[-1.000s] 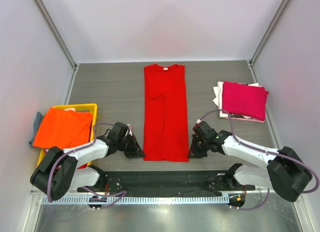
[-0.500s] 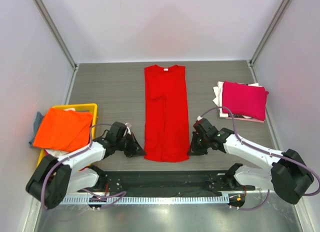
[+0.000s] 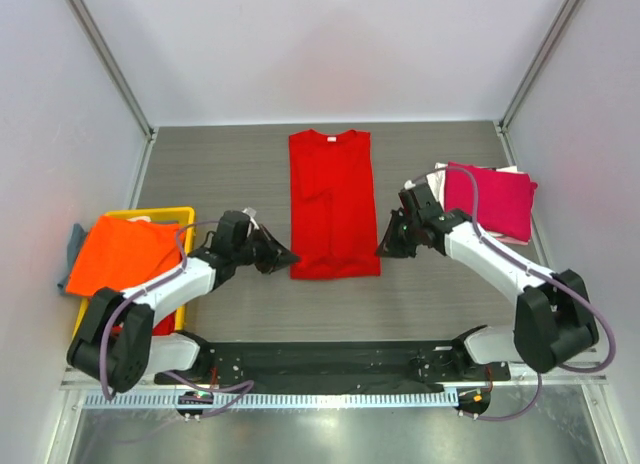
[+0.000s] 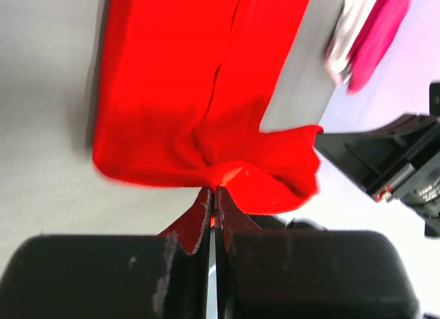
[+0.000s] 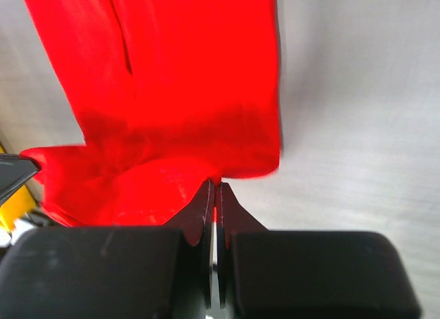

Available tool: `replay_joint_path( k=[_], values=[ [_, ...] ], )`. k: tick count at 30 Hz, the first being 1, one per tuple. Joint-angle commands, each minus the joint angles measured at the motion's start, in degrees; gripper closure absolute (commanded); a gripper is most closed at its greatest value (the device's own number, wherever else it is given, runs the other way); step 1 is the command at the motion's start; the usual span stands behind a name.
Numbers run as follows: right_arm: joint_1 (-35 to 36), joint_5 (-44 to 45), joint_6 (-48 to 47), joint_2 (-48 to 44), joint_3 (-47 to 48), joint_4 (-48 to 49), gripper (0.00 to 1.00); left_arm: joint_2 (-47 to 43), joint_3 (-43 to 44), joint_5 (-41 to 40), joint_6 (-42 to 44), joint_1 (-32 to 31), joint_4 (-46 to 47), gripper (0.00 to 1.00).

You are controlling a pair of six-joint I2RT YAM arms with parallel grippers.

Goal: Fold and stack the t-shirts
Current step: Fold the tshirt

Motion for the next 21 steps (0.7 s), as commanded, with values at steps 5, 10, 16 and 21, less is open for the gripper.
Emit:
replay_joint_path(
  k=[5,10,16,21],
  values=[
    [-5.49,-0.55,-6.36,11.88,16.78,1.08,0.99,10.54,12.5,-3.33,0.0,4.18,7.85,1.0],
    [-8.22,-1.42,-6.81,22.15,25.85,1.08,0.99,18.55,18.04,-2.36,-1.41,7.69,10.84,1.0],
    [-10.51,-2.57,-6.63,31.13,33.59,1.43,0.99,24.16,22.43,-6.05,-2.2,10.16,12.68,1.0],
    [-11.74,-2.83,-6.28,35.44,37.55,1.6,0.99,28.83,26.66,-5.35,-2.38,10.78,14.27,1.0]
  ],
)
